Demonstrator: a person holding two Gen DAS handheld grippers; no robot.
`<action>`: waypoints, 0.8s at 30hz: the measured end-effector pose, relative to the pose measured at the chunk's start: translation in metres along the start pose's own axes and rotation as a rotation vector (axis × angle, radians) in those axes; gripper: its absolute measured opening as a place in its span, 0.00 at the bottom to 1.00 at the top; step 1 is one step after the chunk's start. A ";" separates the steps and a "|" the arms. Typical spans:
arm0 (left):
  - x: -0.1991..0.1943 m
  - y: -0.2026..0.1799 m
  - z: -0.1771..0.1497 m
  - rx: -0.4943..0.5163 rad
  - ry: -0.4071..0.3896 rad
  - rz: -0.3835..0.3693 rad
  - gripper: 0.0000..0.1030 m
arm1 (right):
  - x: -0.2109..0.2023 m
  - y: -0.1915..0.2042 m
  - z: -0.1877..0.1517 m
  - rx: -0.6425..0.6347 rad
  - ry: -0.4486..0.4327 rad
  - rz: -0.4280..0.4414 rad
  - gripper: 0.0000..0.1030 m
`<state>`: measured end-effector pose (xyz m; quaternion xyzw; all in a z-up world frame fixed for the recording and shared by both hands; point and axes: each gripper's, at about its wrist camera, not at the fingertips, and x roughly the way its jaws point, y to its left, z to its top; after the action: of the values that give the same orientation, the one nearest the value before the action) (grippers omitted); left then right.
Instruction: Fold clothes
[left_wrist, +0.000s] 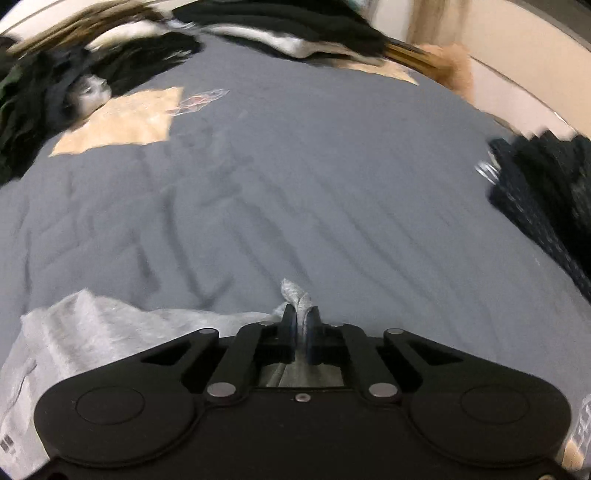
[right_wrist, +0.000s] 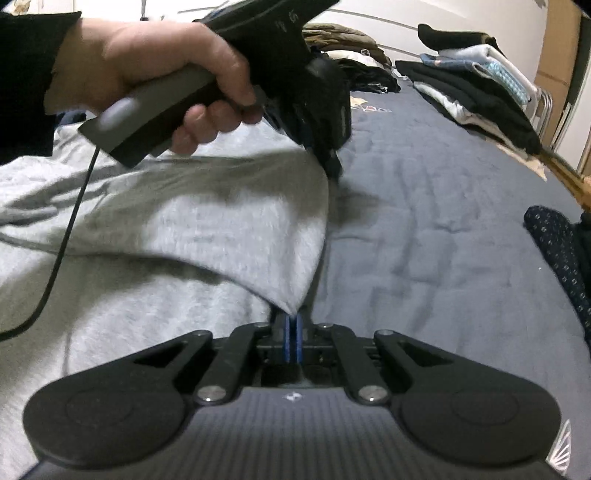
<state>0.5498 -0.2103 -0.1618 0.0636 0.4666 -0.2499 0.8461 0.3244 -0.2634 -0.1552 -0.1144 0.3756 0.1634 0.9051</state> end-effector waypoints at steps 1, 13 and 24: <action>0.002 0.004 0.000 -0.022 0.008 -0.004 0.06 | 0.001 0.000 0.000 -0.006 0.005 0.000 0.00; -0.171 0.037 -0.051 0.048 -0.280 0.021 0.49 | -0.037 -0.031 0.025 0.081 -0.028 0.016 0.13; -0.307 0.145 -0.232 -0.020 -0.166 0.297 0.52 | -0.058 -0.013 0.051 0.195 -0.191 0.075 0.36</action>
<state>0.3090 0.1061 -0.0566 0.1026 0.3831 -0.1216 0.9099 0.3240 -0.2706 -0.0772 0.0045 0.3058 0.1698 0.9368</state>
